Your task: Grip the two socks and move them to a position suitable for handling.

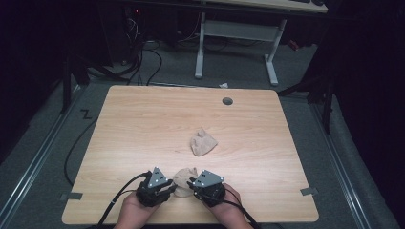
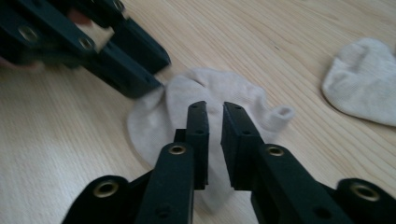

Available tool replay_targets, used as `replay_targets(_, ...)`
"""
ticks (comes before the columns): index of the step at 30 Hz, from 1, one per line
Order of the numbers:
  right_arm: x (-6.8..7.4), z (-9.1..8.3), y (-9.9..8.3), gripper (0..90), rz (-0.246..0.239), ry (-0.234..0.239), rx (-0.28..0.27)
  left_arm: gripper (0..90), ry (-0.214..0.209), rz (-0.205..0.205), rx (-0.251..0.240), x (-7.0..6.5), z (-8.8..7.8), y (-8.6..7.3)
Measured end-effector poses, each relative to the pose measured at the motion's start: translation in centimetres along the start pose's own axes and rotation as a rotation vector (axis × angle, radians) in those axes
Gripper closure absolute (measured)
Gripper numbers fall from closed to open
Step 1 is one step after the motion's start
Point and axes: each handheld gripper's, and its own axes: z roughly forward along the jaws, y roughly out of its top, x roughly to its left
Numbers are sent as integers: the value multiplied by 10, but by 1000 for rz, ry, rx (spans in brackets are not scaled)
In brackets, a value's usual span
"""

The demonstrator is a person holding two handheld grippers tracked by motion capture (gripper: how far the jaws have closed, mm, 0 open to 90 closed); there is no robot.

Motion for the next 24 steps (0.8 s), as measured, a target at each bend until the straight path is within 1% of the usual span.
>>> replay_targets(1,1,2,0,731,-5,1,4,753,7,7,18,-1,3,-1)
replay_targets(2,1,2,0,731,-5,1,4,755,7,7,18,-1,3,-1)
replay_targets(3,2,5,0,704,-8,1,13,755,8,10,25,-1,5,-1)
replay_targets(5,4,9,-1,665,-8,17,30,756,7,16,27,-2,6,-2)
replay_targets(6,6,13,-1,641,-25,12,39,759,6,16,28,-2,6,-2)
replay_targets(7,6,13,-1,641,-25,12,39,759,5,17,29,-1,6,-2)
replay_targets(9,6,17,-2,642,-49,-11,57,760,6,20,29,-1,6,-2)
replay_targets(10,6,19,-2,660,-43,-7,67,760,7,22,29,-1,6,-2)
replay_targets(11,5,20,-3,728,-43,-7,73,760,8,23,29,-1,6,-2)
replay_targets(12,5,20,-3,772,-45,-8,74,761,9,24,29,-2,6,-2)
replay_targets(13,4,19,-3,825,-45,-15,71,761,10,26,30,-2,6,-2)
replay_targets(14,2,14,-2,848,-30,-34,57,761,10,27,29,-2,6,-3)
replay_targets(15,2,14,-2,848,-30,-34,57,761,10,27,29,-2,6,-3)
replay_targets(17,0,8,-4,848,-19,-50,44,761,10,29,29,-2,6,-3)
replay_targets(18,-5,0,-7,847,-5,-68,29,760,11,31,29,-2,6,-3)
replay_targets(19,-5,0,-7,847,-5,-68,29,760,12,32,30,-2,6,-3)
replay_targets(21,-13,-7,-11,845,16,-87,21,761,13,34,29,-2,5,-3)
replay_targets(23,-18,-13,-16,843,33,-98,25,760,14,37,29,-2,5,-3)
replay_targets(24,-22,-18,-21,840,44,-107,29,759,14,37,28,-2,5,-3)
